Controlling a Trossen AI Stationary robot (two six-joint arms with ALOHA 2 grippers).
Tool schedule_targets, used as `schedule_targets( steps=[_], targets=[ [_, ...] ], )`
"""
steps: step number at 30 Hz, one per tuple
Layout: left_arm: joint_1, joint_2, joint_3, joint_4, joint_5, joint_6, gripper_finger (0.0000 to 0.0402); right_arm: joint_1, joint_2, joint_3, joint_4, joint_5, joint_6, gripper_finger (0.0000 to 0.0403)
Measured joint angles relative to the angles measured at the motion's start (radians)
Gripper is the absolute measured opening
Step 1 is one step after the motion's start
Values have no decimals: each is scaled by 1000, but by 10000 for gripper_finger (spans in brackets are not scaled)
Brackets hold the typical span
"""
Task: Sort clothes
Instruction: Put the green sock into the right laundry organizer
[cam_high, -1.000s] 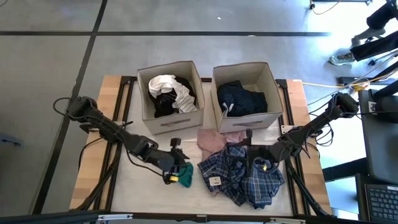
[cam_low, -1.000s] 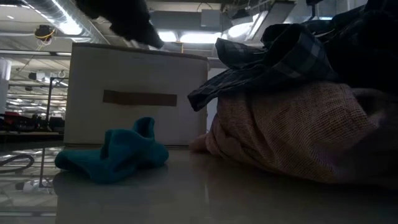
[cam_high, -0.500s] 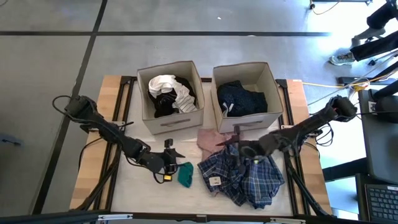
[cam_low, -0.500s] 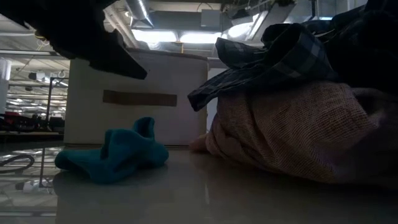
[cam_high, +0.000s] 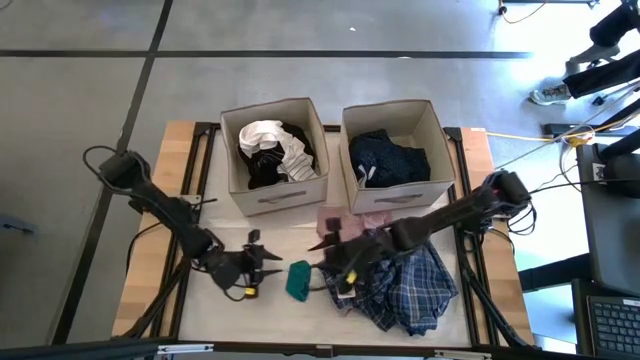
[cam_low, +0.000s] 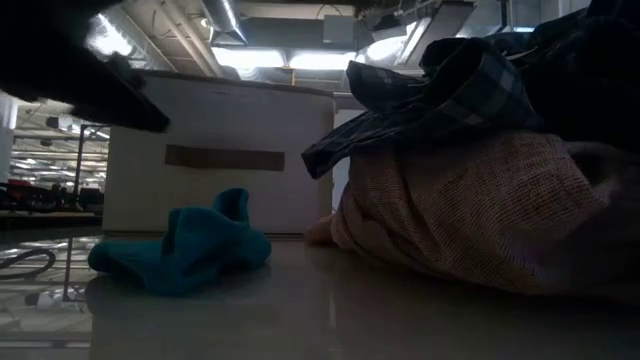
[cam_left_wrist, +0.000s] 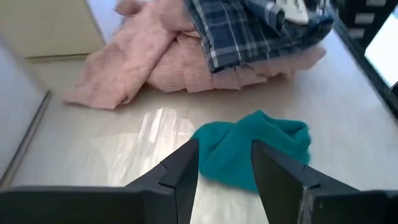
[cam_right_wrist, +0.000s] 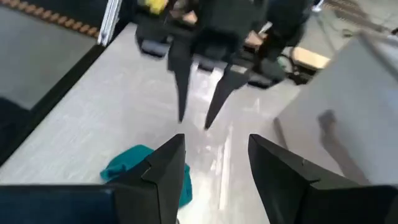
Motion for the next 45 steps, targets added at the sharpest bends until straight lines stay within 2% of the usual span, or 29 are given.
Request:
schedule_targets(
  steps=[6,9,18,28,32,36,42,45],
  targets=[
    [-140,-14,-69,39,-193,-107,127,-1,146,142,-90,-65,5,179],
    [-176,-14,-76,35,-234,-122,127,-1,209,189,-98,-91,35,179],
    [-211,-13,-75,28,-235,-112,127,-6,344,217,-125,-102,157,179],
    [-231,-13,-75,21,-231,-113,127,-19,449,218,-121,-101,364,179],
    [-232,-13,-75,20,-230,-113,127,-24,467,218,-120,-80,394,175],
    [-232,-13,-75,17,-230,-116,127,-29,469,218,-122,-72,384,131],
    [-232,-13,-75,-19,-230,-141,127,-32,468,218,-126,-49,359,18],
    [-232,-13,-75,-24,-230,-142,127,-31,452,218,-129,-15,359,14]
  ],
)
